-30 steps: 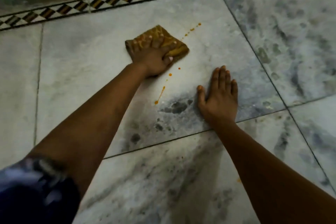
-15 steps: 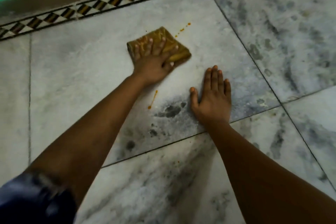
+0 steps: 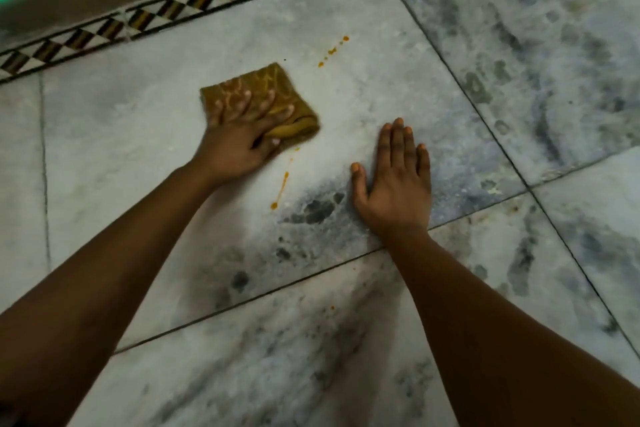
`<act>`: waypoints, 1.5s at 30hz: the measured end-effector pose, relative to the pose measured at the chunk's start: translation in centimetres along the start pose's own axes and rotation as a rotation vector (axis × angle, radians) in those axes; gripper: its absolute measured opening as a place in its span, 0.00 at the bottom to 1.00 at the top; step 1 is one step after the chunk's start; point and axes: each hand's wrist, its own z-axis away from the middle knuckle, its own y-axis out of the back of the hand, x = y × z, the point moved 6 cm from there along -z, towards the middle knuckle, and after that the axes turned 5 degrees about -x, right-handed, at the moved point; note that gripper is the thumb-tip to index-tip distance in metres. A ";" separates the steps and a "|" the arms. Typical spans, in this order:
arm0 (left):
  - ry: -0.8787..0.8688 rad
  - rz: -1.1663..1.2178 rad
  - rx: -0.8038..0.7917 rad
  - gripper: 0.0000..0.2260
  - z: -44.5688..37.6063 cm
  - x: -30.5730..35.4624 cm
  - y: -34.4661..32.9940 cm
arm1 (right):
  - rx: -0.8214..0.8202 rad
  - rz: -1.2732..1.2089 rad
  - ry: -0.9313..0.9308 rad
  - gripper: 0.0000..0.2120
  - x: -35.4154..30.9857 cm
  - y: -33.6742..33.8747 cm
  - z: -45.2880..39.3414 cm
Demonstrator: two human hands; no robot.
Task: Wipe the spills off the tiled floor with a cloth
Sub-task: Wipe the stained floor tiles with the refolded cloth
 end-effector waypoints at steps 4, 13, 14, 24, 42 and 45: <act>0.124 -0.015 -0.015 0.23 -2.5 -2.2 0.9 | 0.001 -0.009 -0.004 0.34 0.0 0.0 0.0; 0.137 0.075 -0.039 0.24 -10.9 4.8 1.9 | 0.000 -0.002 0.002 0.34 -0.1 -0.1 -0.1; 0.083 0.035 -0.010 0.24 -9.2 5.3 1.5 | -0.001 -0.003 -0.001 0.34 -0.1 0.0 -0.1; 0.266 0.185 -0.021 0.25 -13.1 2.1 3.9 | -0.004 -0.015 -0.005 0.35 -0.1 -0.1 0.0; 0.084 0.079 -0.091 0.26 -13.7 6.1 2.1 | -0.008 -0.068 0.007 0.34 -0.2 0.2 0.0; -0.032 0.019 -0.040 0.25 -10.1 7.8 0.9 | -0.019 -0.068 0.011 0.34 -0.2 0.1 -0.1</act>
